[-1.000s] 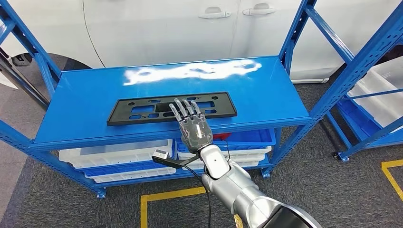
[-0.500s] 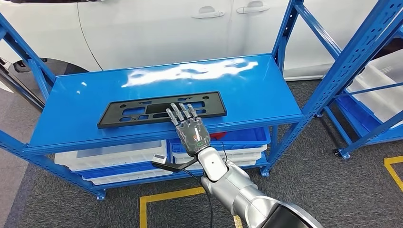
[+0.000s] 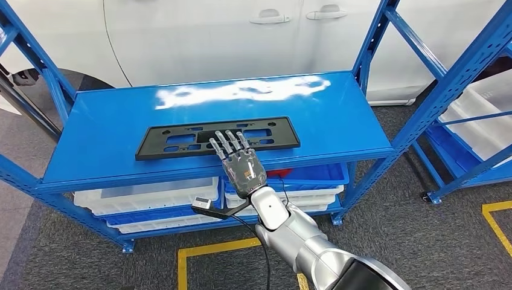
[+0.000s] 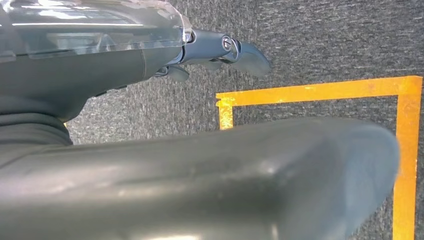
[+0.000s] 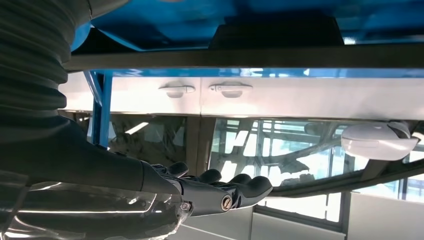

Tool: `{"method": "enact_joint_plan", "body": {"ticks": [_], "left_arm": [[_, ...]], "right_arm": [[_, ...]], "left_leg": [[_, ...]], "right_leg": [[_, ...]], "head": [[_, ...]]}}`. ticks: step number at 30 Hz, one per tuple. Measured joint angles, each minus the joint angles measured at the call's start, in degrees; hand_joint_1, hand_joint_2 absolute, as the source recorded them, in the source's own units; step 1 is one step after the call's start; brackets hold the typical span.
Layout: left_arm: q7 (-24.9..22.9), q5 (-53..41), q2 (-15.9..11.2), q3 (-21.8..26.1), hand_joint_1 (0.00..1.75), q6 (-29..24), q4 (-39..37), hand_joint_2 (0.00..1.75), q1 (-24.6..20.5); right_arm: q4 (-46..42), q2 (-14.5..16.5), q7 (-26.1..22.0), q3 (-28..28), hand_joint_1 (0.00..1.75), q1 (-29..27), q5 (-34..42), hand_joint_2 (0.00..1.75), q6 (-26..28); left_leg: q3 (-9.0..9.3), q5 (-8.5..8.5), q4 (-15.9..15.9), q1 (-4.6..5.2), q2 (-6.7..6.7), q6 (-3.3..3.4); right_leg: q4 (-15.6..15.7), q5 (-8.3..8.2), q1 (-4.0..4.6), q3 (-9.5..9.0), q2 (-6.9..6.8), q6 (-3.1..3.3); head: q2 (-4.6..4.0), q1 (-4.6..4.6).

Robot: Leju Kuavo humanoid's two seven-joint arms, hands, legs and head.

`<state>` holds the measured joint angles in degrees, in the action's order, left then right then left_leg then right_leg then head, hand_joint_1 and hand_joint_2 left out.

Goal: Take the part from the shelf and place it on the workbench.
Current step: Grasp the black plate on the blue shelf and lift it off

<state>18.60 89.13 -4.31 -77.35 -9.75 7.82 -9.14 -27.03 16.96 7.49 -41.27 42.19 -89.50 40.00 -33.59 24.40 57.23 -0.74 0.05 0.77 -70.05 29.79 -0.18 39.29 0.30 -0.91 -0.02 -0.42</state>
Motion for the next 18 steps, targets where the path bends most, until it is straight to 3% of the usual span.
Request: {"method": "enact_joint_plan", "body": {"ticks": [2,3,6,8,11,12,13,14,15,16,18], "left_arm": [[0.0,0.0,0.05,0.0,0.0,0.0,0.0,0.0,-0.05],[0.0,0.0,0.08,0.0,0.0,0.0,0.0,0.0,-0.07],[0.0,0.0,0.09,0.0,0.0,0.0,0.0,0.0,-0.09],[0.02,0.0,0.03,0.0,0.0,0.04,0.0,0.0,-0.12],[0.03,0.0,0.03,-0.02,0.0,0.17,0.0,0.0,-0.14],[0.01,0.0,0.03,-0.02,0.0,0.17,0.0,0.0,-0.11],[-0.01,0.0,0.02,-0.02,0.0,0.17,0.0,0.0,-0.09],[-0.03,0.0,0.0,-0.02,0.0,0.17,0.0,0.0,-0.09],[-0.04,0.0,-0.02,-0.02,0.0,0.17,0.0,0.0,-0.11],[-0.04,0.0,-0.03,-0.02,0.0,0.17,0.0,0.0,-0.15],[-0.06,0.0,-0.03,-0.01,0.0,0.17,0.0,0.0,-0.26]], "right_arm": [[-0.09,0.01,-0.02,0.0,0.0,0.18,0.0,1.75,0.0],[-0.13,0.02,-0.03,0.0,0.0,0.26,0.0,1.75,0.0],[-0.21,0.04,-0.06,0.0,0.0,0.32,0.0,1.75,0.0],[-0.29,0.08,-0.11,0.0,0.0,0.39,0.01,1.75,0.0],[-0.32,0.11,-0.27,0.0,0.0,0.4,0.03,1.75,0.0],[-0.32,0.1,-0.33,0.01,0.0,0.31,0.03,1.75,0.0],[-0.31,0.09,-0.39,0.01,0.0,0.2,0.04,1.75,0.0],[-0.31,0.09,-0.44,0.02,0.0,0.12,0.05,1.75,0.0],[-0.32,0.1,-0.48,0.03,0.0,0.07,0.06,1.75,0.0],[-0.32,0.1,-0.5,0.04,0.0,0.07,0.07,1.75,0.0],[-0.33,0.11,-0.5,0.08,0.0,0.12,0.06,1.75,0.0]], "left_leg": [[0.09,0.09,0.1,0.16,-0.05,-0.21],[0.05,0.12,0.14,0.24,-0.06,-0.43],[-0.09,0.11,0.11,0.2,-0.01,-1.36],[-0.59,1.14,1.41,0.08,0.0,-2.03],[-4.89,6.19,11.09,-0.13,-0.01,-2.89],[-6.56,7.38,14.53,-0.21,-0.01,-3.09],[-7.45,7.51,16.23,-0.27,-0.01,-3.21],[-7.29,6.55,15.75,-0.32,0.0,-3.27],[-6.01,4.67,13.0,-0.38,0.0,-3.26],[-4.06,2.58,8.86,-0.44,0.0,-3.2],[-0.83,0.43,2.18,-0.31,-0.06,-2.72]], "right_leg": [[8.61,-3.48,0.19,-4.15,-0.05,0.61],[11.25,-4.25,0.3,-5.37,-0.07,0.84],[12.64,-4.53,0.52,-5.8,-0.02,1.53],[13.2,-4.85,0.28,-6.07,-0.07,2.16],[13.52,-4.99,0.09,-6.26,-0.17,2.61],[13.47,-4.96,0.11,-6.23,-0.16,2.65],[13.4,-4.9,0.11,-6.22,-0.14,2.66],[13.29,-4.82,0.09,-6.24,-0.1,2.61],[13.15,-4.68,0.05,-6.31,-0.04,2.49],[12.97,-4.49,0.01,-6.4,0.01,2.31],[12.58,-4.14,0.2,-6.32,0.11,1.77]], "head": [[0.0,0.0],[0.0,0.0],[0.0,-0.01],[0.0,-0.02],[0.0,-0.02],[0.0,-0.02],[0.0,-0.02],[0.0,-0.02],[0.0,-0.02],[0.0,-0.02],[0.0,-0.02]]}}
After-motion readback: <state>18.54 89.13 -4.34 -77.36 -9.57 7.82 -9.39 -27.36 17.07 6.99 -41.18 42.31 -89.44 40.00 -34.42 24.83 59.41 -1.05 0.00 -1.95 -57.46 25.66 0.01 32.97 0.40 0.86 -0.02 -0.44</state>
